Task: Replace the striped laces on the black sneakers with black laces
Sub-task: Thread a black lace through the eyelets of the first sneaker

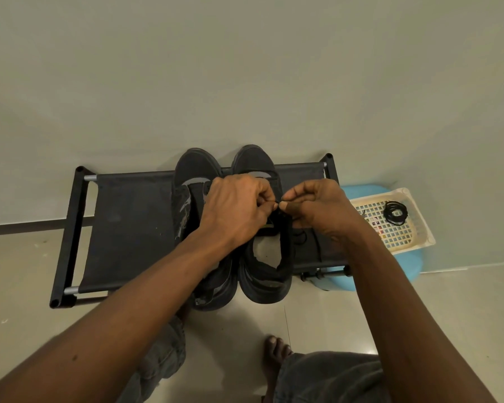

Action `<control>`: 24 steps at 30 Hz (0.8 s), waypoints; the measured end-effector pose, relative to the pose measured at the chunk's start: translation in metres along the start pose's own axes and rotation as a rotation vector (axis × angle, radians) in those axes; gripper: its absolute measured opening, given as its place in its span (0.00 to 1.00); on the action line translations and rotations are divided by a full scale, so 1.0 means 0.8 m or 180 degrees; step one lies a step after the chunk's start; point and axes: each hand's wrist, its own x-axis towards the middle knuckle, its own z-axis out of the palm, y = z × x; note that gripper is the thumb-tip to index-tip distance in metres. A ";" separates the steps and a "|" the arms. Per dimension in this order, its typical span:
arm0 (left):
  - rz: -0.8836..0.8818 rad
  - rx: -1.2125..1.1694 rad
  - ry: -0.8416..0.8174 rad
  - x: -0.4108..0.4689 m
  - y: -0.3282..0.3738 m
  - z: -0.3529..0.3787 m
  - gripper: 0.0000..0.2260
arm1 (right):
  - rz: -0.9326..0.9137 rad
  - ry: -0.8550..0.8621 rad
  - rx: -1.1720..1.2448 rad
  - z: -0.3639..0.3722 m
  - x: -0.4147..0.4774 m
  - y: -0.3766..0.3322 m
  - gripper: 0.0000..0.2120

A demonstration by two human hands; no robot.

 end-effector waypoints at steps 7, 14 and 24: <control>0.0449 0.0329 0.0193 -0.012 0.008 0.008 0.03 | 0.0006 -0.0003 -0.0009 -0.002 -0.002 -0.002 0.04; 0.0065 -0.0448 0.0019 -0.008 0.002 0.004 0.06 | 0.0028 -0.0218 0.0098 -0.007 -0.004 -0.004 0.03; 0.0033 -0.0675 -0.0225 -0.002 -0.005 -0.003 0.08 | 0.0036 -0.0072 0.0412 -0.001 -0.002 -0.003 0.05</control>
